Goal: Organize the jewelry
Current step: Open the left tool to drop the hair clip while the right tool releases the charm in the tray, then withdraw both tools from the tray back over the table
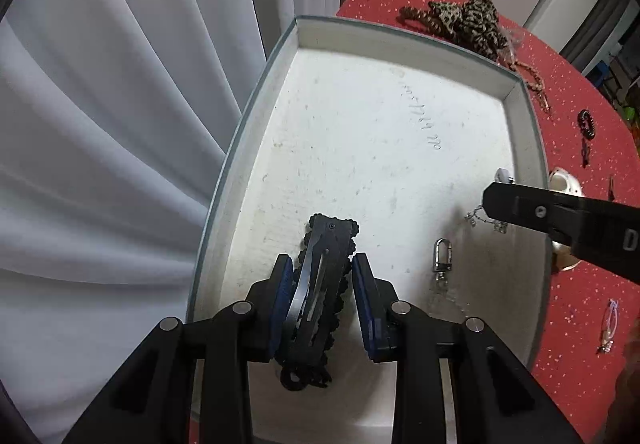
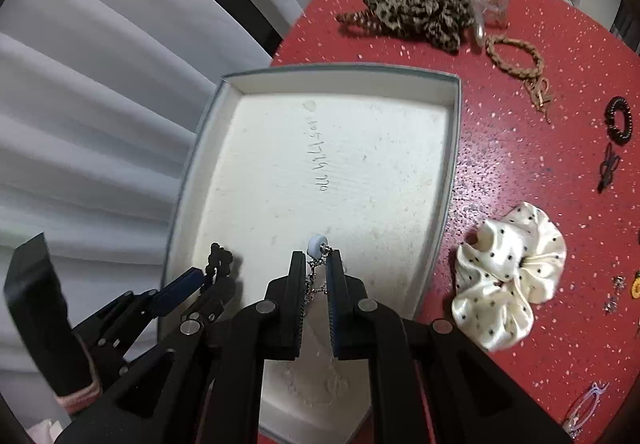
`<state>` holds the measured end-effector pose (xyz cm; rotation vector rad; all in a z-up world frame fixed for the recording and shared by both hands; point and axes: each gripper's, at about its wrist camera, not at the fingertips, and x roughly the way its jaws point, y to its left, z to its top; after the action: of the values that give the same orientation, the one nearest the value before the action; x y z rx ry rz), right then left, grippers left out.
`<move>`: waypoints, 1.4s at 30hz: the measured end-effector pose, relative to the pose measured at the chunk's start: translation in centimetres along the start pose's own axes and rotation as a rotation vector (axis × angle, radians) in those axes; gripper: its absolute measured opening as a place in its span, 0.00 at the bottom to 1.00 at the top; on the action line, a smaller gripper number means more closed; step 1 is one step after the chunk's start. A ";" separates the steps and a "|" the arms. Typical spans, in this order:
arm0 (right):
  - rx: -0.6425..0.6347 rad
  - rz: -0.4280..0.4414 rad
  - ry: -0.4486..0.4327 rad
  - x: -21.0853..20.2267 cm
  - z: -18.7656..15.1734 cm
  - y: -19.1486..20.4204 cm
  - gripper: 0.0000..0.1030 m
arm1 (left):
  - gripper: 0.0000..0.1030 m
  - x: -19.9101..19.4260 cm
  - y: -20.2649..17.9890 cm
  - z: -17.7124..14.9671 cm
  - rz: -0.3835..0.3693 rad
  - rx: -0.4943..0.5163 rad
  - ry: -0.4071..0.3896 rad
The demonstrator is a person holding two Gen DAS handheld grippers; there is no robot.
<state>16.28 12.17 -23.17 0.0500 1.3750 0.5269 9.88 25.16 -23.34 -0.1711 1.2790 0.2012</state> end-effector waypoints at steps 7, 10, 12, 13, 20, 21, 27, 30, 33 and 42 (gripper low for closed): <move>0.014 -0.037 0.038 2.2 -0.5 -0.8 0.10 | 0.31 0.8 -0.6 -0.1 0.021 0.018 -0.008; 0.013 -0.036 0.039 2.6 -0.5 -0.9 0.10 | 0.32 0.8 -0.7 -0.2 0.027 0.026 -0.011; 0.005 -0.039 0.041 2.7 -0.5 -0.8 0.10 | 0.52 0.8 -0.8 -0.3 0.040 0.035 -0.008; 0.006 -0.039 0.042 2.7 -0.5 -0.8 0.10 | 0.62 0.6 -0.7 -0.4 0.046 0.034 -0.010; 0.014 -0.021 0.031 1.0 0.2 -0.9 0.21 | 0.67 -0.3 -1.0 -0.2 0.060 0.032 -0.027; 0.016 -0.013 0.024 0.6 0.3 -0.8 0.24 | 0.67 -0.3 -1.2 -0.1 0.063 0.032 -0.026; 0.024 0.019 -0.028 -3.0 0.7 -1.1 0.37 | 0.67 -1.4 -1.6 -0.2 0.072 0.036 -0.025; 0.029 0.022 -0.045 -4.5 0.4 -1.5 0.41 | 0.67 -1.9 -1.8 -0.3 0.078 0.036 -0.023; 0.039 0.023 -0.057 -6.2 -0.5 -1.7 0.43 | 0.67 -2.6 -2.1 -0.4 0.085 0.037 -0.021; 0.106 0.013 -0.065 -9.1 -2.4 -4.4 0.52 | 0.67 -4.1 -3.6 -1.8 0.092 0.065 0.001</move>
<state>14.58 4.13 -16.81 0.1605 1.3393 0.4591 8.01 21.04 -19.88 -0.0563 1.2938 0.2381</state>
